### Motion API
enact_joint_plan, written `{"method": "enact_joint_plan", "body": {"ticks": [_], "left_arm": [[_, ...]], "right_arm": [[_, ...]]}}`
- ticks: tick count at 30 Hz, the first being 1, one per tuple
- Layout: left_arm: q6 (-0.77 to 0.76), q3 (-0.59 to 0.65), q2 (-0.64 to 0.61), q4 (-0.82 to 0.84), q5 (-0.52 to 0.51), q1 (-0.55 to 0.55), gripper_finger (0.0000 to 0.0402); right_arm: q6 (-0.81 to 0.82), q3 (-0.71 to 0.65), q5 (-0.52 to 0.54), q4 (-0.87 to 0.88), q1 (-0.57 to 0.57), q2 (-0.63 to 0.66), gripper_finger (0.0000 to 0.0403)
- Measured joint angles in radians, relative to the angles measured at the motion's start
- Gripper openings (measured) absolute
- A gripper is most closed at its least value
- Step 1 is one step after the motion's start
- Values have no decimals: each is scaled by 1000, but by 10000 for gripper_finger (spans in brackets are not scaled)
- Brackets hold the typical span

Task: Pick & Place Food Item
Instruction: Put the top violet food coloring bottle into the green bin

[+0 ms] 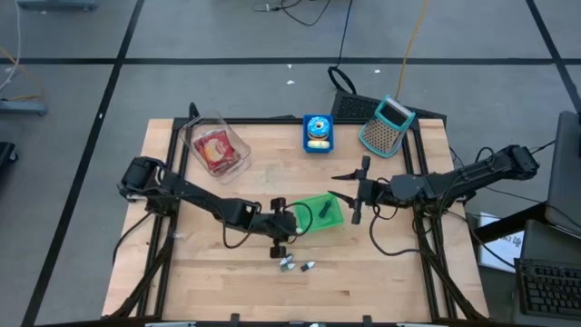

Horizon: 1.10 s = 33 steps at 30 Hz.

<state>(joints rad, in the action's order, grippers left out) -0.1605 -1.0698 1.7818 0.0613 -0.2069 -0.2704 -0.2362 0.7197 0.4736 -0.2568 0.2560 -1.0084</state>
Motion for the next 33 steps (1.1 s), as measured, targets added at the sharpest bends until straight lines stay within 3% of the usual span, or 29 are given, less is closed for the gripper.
{"method": "enact_joint_plan", "body": {"ticks": [8, 27, 33], "left_arm": [[35, 0, 4, -171, -10, 59, 73], [-6, 0, 6, -210, 1, 132, 70], [-34, 0, 62, -256, 22, 132, 69]], "right_arm": [[10, 0, -2, 1, -1, 0, 164], [8, 0, -2, 0, -1, 0, 164], [8, 0, -2, 0, -1, 0, 164]]}}
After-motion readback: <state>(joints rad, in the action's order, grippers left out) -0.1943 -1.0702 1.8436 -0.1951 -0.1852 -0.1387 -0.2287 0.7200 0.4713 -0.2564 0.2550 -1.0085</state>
